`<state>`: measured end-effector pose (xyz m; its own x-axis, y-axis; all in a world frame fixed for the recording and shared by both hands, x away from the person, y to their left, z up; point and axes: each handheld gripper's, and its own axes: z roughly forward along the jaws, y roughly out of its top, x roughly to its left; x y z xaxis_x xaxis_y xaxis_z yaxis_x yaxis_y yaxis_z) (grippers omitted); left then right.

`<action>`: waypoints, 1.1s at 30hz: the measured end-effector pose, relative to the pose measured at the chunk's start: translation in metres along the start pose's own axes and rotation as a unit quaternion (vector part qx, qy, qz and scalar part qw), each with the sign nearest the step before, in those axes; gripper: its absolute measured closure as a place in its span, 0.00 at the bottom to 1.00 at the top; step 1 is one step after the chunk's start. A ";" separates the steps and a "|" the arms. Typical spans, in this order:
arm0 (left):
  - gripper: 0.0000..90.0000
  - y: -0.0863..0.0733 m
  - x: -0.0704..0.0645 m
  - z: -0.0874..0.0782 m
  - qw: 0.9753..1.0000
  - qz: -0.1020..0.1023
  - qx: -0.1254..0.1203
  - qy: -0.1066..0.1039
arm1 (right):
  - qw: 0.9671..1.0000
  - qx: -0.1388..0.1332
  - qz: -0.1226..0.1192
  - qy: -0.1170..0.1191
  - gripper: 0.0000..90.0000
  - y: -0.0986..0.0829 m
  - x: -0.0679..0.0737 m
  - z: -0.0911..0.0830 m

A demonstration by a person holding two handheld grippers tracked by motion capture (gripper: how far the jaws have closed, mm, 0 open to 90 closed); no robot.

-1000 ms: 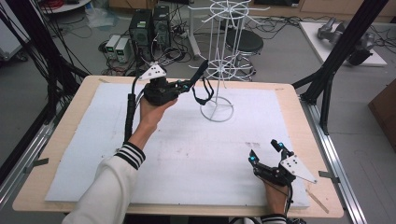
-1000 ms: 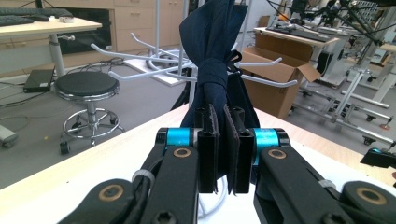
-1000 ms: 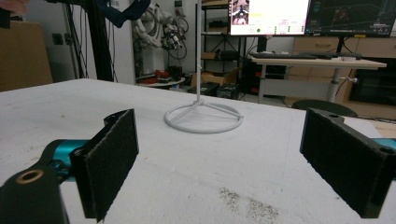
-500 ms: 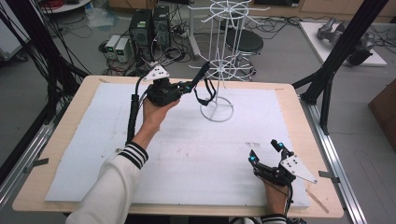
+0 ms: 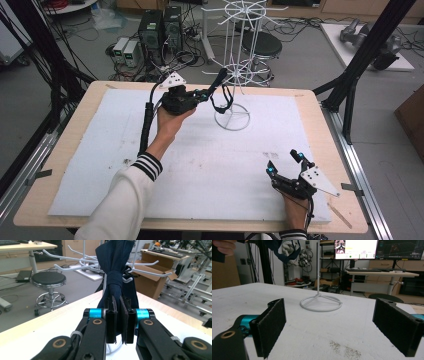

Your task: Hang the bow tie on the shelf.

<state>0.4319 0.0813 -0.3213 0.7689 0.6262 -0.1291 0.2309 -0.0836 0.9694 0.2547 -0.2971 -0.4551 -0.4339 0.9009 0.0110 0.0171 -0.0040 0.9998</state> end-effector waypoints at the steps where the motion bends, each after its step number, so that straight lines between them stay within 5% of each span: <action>1: 0.94 0.000 0.000 0.000 1.000 0.001 0.000 0.001 | 1.000 0.000 0.000 0.000 0.12 0.000 0.000 0.000; 9: 0.93 -0.004 0.007 0.005 1.000 -0.005 0.006 0.005 | 1.000 -0.001 0.003 0.001 0.12 0.000 0.000 0.000; 15: 0.83 -0.007 0.003 0.012 1.000 -0.008 0.018 0.007 | 1.000 -0.001 0.003 0.001 0.12 0.000 0.000 0.000; 19: 0.51 -0.011 0.001 0.014 0.999 0.004 0.029 0.029 | 1.000 -0.003 0.000 0.000 0.12 0.000 -0.001 0.000; 20: 0.37 -0.012 0.000 0.013 0.999 0.009 0.028 0.037 | 1.000 -0.001 0.003 0.001 0.12 0.000 0.000 0.000; 21: 0.37 -0.013 0.000 0.013 0.999 0.013 0.025 0.041 | 1.000 -0.001 0.003 0.001 0.12 0.000 0.000 0.000; 24: 0.18 -0.020 0.000 0.004 0.999 0.028 0.016 0.039 | 1.000 0.000 0.000 0.000 0.12 0.000 0.000 0.000; 27: 0.17 -0.028 -0.002 -0.010 0.998 0.046 0.007 0.029 | 1.000 -0.001 -0.001 0.000 0.12 0.000 0.000 0.000; 33: 0.15 -0.060 -0.005 -0.065 0.998 0.061 -0.021 0.021 | 1.000 -0.001 -0.003 -0.001 0.12 0.000 0.000 0.000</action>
<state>0.3753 0.1333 -0.3652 0.7641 0.6451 -0.0020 0.1110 -0.1284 0.9855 0.2542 -0.2969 -0.4552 -0.4329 0.9014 0.0046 0.0134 0.0013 0.9999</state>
